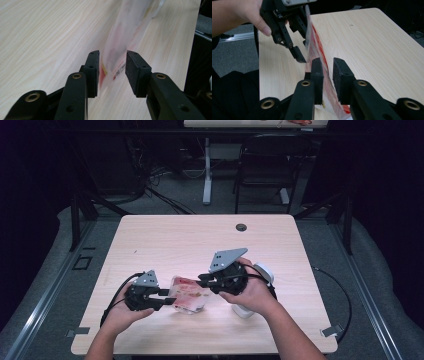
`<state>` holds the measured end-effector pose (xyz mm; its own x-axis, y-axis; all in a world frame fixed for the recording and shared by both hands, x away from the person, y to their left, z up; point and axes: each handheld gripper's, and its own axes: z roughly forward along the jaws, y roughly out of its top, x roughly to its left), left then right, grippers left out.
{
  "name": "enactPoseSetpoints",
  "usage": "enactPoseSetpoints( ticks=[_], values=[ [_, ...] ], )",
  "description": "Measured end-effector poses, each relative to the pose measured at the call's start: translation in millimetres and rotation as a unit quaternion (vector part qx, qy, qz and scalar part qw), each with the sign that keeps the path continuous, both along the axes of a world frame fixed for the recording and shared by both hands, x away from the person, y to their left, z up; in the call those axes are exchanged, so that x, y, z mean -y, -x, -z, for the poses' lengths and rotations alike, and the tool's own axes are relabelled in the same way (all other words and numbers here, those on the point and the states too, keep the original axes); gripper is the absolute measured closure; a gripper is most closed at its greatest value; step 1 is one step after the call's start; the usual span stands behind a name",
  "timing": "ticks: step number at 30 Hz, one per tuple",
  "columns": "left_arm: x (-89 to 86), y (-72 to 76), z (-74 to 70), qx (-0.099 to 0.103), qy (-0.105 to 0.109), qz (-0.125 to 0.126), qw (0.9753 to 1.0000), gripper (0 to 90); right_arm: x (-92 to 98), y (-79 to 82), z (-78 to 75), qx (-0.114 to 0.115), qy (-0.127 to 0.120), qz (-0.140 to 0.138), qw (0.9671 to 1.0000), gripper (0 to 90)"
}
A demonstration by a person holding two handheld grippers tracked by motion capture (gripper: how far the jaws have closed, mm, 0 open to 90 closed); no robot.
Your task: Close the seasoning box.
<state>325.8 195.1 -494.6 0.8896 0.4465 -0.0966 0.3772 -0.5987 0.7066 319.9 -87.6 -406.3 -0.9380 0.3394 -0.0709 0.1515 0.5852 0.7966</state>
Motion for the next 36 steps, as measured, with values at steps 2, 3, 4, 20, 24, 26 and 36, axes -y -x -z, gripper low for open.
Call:
enactPoseSetpoints(
  ticks=[2, 3, 4, 20, 24, 26, 36],
  values=[
    [-1.7, 0.3, 0.0, -0.002, 0.007, -0.005, 1.0000, 62.1, -2.8, -0.7, -0.2, -0.007, -0.011, -0.002, 0.9999, 77.3],
    [-2.7, 0.5, -0.5, -0.003, 0.010, -0.005, 0.9999, 61.7, -3.7, -0.7, -0.6, -0.009, -0.018, -0.002, 0.9998, 76.8],
    [-3.7, 0.5, -1.2, -0.002, 0.011, -0.005, 0.9999, 61.6, -4.2, -0.8, -1.4, -0.012, -0.023, -0.004, 0.9997, 76.5],
    [-20.5, 3.1, -4.0, -0.005, 0.027, -0.031, 0.9992, 56.3, -3.4, 4.4, -17.0, 0.001, -0.058, 0.010, 0.9983, 63.0],
    [-26.4, 3.7, -4.7, -0.001, 0.031, -0.040, 0.9987, 54.9, 3.5, 5.3, -19.4, 0.000, -0.065, 0.022, 0.9977, 61.2],
    [-29.0, 4.1, -5.0, 0.000, 0.030, -0.045, 0.9986, 54.5, 8.4, 6.6, -21.3, 0.004, -0.068, 0.029, 0.9973, 60.3],
    [-42.6, 8.3, -12.7, 0.005, 0.033, -0.055, 0.9979, 54.7, 47.3, 10.2, -19.2, 0.023, -0.079, 0.085, 0.9929, 59.0]
  ],
)
